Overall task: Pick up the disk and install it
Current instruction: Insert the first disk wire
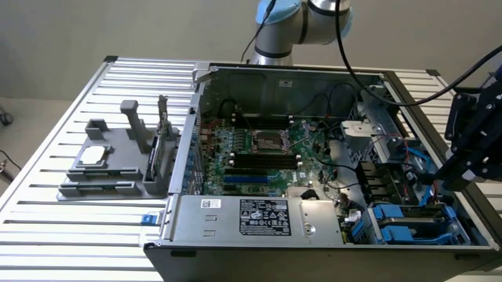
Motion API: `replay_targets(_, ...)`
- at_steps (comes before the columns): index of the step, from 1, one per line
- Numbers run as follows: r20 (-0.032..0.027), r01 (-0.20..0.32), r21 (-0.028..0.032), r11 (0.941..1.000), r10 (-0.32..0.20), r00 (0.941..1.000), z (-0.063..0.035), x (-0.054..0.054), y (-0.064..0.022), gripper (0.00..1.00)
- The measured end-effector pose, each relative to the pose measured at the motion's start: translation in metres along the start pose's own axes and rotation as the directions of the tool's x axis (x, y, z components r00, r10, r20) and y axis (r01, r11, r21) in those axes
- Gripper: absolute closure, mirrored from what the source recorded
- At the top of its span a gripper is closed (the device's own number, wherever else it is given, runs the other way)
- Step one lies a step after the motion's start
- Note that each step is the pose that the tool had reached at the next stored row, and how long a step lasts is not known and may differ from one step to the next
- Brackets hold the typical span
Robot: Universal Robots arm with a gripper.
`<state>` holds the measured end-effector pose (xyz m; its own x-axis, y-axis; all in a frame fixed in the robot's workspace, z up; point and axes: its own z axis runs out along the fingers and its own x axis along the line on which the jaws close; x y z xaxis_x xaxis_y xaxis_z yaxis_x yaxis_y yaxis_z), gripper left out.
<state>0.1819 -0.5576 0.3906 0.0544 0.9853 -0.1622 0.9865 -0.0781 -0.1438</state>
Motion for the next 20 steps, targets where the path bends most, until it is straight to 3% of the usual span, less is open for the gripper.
replay_targets(5, 0.0, 0.0, 0.0, 1.0, 0.0, 1.0, -0.0013, 0.001, -0.0046, 0.75)
replay_targets(10, -0.0022, 0.0, 0.0, 1.0, 0.0, 1.0, -0.0008, 0.012, -0.0097, 0.75)
replay_targets(20, -0.0033, 0.001, 0.0, 1.0, -0.001, 1.0, 0.0086, 0.022, -0.0117, 0.75)
